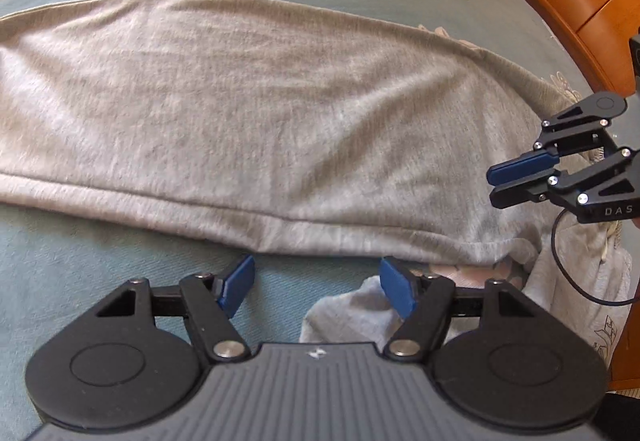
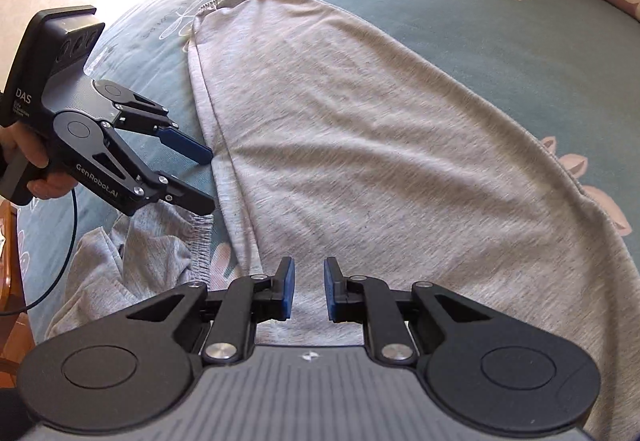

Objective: Fold clothes

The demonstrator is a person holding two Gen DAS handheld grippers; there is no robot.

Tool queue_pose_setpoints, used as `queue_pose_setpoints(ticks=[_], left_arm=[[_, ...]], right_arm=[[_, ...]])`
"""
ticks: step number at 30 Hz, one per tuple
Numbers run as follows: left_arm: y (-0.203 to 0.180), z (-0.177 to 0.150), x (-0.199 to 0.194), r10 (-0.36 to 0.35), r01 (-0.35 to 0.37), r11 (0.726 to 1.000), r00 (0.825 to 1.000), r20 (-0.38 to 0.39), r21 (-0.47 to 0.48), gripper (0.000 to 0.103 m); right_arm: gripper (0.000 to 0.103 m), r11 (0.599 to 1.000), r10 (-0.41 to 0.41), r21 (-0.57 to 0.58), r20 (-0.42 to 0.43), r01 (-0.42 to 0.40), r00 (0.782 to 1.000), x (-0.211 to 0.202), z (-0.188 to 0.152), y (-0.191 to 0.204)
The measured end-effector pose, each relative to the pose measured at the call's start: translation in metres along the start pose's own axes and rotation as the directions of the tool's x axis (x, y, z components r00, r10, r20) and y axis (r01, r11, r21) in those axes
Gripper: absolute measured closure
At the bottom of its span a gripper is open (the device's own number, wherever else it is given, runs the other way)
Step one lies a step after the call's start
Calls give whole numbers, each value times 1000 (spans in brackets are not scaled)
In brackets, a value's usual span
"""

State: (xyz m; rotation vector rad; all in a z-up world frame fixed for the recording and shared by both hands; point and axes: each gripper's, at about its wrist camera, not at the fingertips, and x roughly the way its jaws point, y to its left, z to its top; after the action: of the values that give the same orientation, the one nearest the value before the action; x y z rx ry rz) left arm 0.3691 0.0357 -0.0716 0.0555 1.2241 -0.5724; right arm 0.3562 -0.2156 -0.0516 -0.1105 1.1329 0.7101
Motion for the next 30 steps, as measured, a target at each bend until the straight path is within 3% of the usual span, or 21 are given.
queue_pose_setpoints(ticks=[5,13,14,15,17,20,23,26,30], left_arm=[[9,-3,-20,29,-28,998,999,18,-56,33],[0,-2,-21,16,-13,999,998,68,-38,33],[0,-3,-21,14,-11,999,998,69,-45,33],[1,-4,-22,14,-10,999,997,70,-49,33],[3,-7,-25,24,-20,998,998,66,-54,33],[5,-6,-32,35,-31,999,996,87,-45,33],[3,5,-34,30,-27,999,992,126,-24,33],[0,20,-28,54,-57,998,985,166,12,33],[3,36,-20,88,-94,995,975,205,18,33]], right_arm=[[85,998,54,-19,-9,-55,998,10,4,12],[85,986,-23,-169,-34,17,999,50,21,44],[86,983,-31,-183,-49,21,998,53,22,46],[96,978,-42,-206,-60,29,997,55,21,48],[100,973,-53,-227,-72,35,996,56,19,52],[101,984,26,-175,-87,-41,996,50,21,48],[102,972,173,-139,-113,-188,978,43,21,50],[97,977,87,-187,-107,-106,990,46,19,61],[89,987,-5,-159,-1,5,1000,39,27,54]])
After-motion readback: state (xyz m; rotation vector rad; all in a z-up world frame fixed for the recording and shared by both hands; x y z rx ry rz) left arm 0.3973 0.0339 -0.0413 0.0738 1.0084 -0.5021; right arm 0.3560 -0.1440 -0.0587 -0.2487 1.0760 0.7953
